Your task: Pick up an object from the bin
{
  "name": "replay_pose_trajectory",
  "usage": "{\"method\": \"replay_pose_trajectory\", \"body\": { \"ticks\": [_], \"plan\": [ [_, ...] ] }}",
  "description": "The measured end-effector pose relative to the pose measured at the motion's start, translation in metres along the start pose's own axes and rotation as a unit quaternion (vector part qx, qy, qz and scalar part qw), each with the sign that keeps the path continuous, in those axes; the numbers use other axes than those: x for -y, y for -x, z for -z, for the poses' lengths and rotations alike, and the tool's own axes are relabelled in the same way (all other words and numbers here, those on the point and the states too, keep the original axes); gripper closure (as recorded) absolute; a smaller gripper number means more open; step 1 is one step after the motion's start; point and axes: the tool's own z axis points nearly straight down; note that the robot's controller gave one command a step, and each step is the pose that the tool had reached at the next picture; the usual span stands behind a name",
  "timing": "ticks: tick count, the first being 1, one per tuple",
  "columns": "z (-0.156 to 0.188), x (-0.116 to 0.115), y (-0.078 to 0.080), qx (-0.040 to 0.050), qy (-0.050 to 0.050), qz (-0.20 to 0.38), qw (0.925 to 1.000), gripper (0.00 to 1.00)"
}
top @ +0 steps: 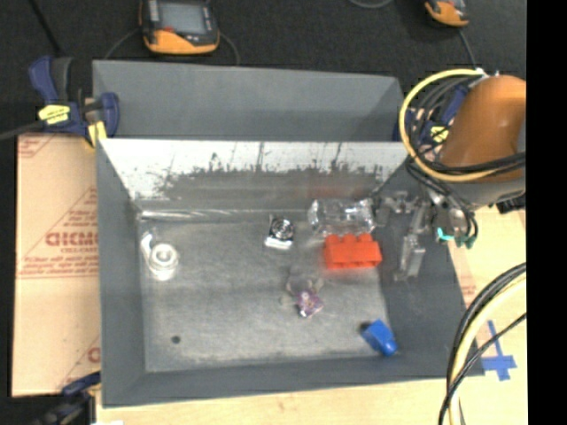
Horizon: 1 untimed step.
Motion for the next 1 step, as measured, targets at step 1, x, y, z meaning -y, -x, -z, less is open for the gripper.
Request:
{"method": "replay_pose_trajectory", "body": {
  "ticks": [1],
  "plan": [
    [-0.0780, -0.0166, 0.0307, 0.0094, -0.001, -0.062, 0.9980, 0.00]
  ]
}}
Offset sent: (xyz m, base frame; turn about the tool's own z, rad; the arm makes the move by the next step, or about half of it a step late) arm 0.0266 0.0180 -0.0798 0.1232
